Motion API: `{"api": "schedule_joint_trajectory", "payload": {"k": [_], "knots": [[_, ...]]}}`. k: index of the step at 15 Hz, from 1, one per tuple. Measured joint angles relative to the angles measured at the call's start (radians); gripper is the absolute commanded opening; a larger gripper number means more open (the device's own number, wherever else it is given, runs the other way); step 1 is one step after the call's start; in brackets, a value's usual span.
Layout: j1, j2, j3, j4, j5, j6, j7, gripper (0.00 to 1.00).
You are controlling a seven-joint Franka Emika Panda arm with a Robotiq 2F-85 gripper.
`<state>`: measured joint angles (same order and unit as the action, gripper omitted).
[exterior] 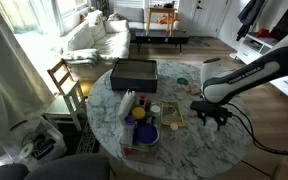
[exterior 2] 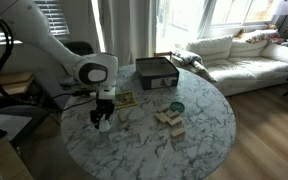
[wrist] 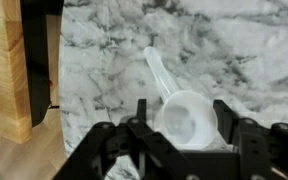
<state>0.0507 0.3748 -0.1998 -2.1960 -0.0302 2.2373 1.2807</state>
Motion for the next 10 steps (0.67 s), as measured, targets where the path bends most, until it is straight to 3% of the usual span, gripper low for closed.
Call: {"api": "schedule_joint_trajectory", "payload": {"k": [10], "knots": [[-0.023,0.01,0.003,0.009,0.043,0.091,0.013,1.0]]}}
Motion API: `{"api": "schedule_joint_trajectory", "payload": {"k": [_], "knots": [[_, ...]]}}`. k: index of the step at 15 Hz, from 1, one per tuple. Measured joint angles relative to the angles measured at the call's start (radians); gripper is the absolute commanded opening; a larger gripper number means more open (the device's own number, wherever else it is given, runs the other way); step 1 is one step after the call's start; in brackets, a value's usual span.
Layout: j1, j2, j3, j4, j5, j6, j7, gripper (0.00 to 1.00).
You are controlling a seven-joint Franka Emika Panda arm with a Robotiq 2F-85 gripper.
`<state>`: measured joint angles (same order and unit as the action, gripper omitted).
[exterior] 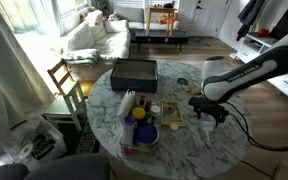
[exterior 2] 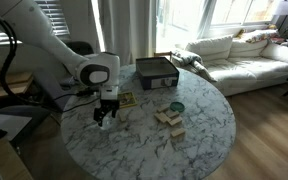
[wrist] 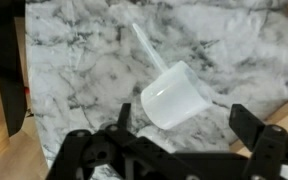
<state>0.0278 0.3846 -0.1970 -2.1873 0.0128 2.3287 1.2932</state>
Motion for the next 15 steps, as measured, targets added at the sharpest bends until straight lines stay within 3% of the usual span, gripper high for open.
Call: {"api": "schedule_joint_trajectory", "payload": {"k": [7,15], "knots": [[-0.124,-0.006,0.01,-0.07,0.308,0.022,-0.078,1.0],[-0.236,-0.02,0.065,-0.144,0.801,0.087,-0.363,1.0]]}}
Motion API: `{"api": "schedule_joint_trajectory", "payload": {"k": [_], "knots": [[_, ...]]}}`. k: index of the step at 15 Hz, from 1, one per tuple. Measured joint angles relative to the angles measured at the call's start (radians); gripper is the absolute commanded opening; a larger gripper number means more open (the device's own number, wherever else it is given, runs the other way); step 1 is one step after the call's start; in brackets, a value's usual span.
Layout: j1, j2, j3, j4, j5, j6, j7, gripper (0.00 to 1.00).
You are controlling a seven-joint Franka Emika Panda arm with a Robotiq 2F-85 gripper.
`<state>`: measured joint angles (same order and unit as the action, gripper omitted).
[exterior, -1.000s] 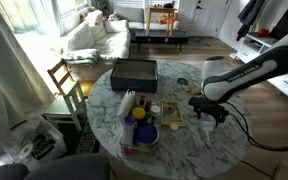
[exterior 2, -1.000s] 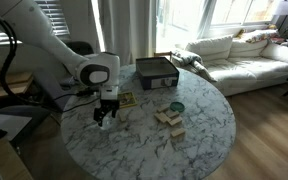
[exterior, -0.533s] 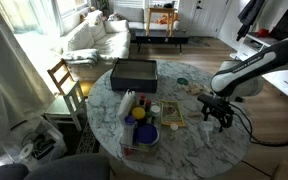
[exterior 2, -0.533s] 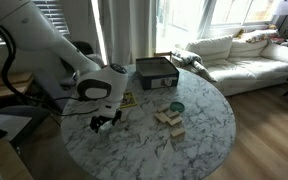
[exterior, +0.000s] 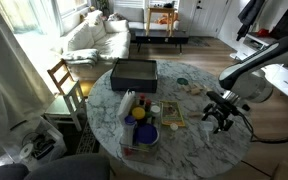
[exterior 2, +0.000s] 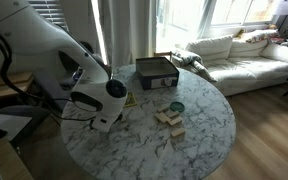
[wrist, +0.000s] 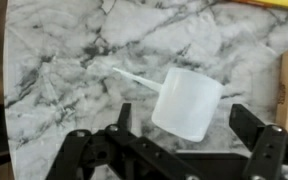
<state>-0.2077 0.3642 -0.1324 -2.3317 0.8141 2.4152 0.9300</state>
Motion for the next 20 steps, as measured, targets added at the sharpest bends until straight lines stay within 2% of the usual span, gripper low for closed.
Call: {"api": "schedule_joint_trajectory", "payload": {"k": [4,7,12,16,20], "knots": [[-0.014,0.001,-0.006,-0.03,0.175,-0.001,-0.116,1.0],[-0.015,0.002,-0.019,-0.039,0.262,-0.001,-0.185,0.66],[-0.014,0.011,-0.03,-0.039,0.336,0.0,-0.246,0.27],[0.003,0.0,-0.045,-0.037,0.301,0.0,-0.239,0.25],[0.063,-0.049,-0.081,-0.037,0.095,0.033,-0.109,0.25]]}}
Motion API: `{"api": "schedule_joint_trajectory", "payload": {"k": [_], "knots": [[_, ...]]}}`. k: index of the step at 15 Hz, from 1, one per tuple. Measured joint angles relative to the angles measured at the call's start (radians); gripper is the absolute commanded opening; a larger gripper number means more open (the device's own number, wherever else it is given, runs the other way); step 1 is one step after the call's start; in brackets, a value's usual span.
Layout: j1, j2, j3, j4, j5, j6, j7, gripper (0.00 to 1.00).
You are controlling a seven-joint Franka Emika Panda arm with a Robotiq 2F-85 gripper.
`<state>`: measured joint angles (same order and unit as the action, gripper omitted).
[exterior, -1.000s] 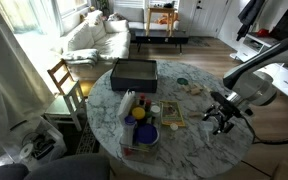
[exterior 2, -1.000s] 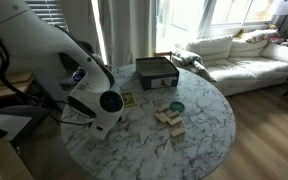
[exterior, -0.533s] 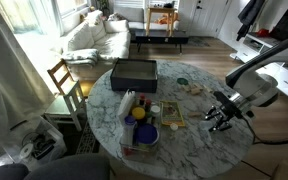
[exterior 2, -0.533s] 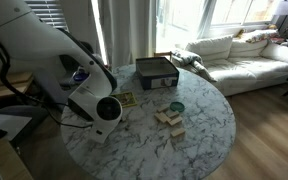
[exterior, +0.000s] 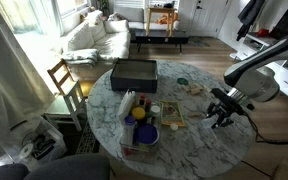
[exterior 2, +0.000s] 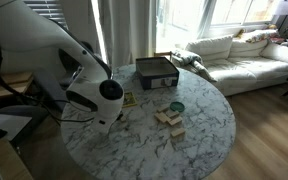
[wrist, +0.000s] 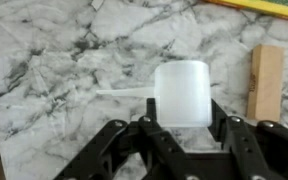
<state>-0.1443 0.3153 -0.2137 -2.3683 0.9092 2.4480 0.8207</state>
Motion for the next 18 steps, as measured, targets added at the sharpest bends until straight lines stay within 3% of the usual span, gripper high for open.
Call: {"api": "schedule_joint_trajectory", "payload": {"k": [4,10,14,15,18], "knots": [[0.08,-0.065,-0.026,0.01,-0.302,0.073,0.229,0.25],[0.294,-0.071,-0.166,0.073,-0.796,0.142,0.626,0.25],[0.37,-0.024,-0.235,0.142,-1.109,0.142,0.83,0.25],[0.367,-0.011,-0.231,0.16,-1.177,0.142,0.865,0.5],[0.338,0.014,-0.187,0.192,-1.202,0.145,0.867,0.5]]}}
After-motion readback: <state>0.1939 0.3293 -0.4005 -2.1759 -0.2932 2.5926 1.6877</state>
